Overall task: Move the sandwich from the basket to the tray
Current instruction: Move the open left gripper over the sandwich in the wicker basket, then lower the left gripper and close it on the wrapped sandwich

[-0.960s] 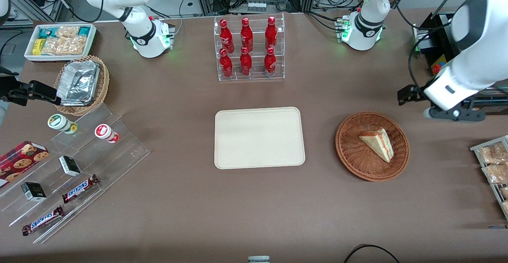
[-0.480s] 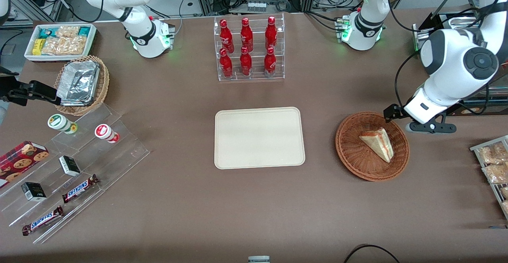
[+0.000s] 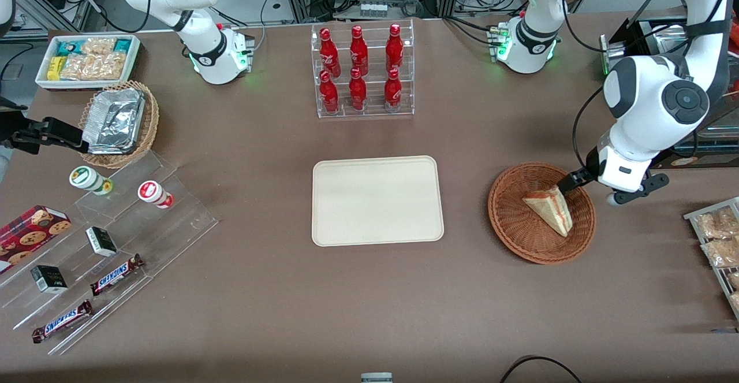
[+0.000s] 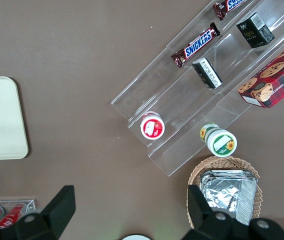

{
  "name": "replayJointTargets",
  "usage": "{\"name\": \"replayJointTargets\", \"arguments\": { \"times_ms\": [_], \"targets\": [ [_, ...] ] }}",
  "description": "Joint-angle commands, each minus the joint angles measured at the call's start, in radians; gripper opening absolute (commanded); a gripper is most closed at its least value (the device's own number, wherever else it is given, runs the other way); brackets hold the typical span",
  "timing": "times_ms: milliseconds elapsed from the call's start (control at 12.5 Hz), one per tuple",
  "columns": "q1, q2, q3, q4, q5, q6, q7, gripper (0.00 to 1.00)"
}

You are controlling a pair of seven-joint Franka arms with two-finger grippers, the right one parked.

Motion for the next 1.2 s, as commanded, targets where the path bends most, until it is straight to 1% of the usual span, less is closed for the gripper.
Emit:
{"name": "replayJointTargets", "arguments": {
  "times_ms": [0, 80, 480, 1120],
  "targets": [
    [0.000, 0.042, -0.006, 0.002, -0.002, 0.079, -0.235, 1.00],
    [-0.001, 0.060, -0.008, 0.002, -0.002, 0.100, -0.283, 1.00],
    [-0.006, 0.148, -0.012, 0.021, -0.005, 0.127, -0.331, 1.00],
    [-0.009, 0.235, -0.012, 0.016, -0.014, 0.163, -0.338, 1.00]
  ]
}}
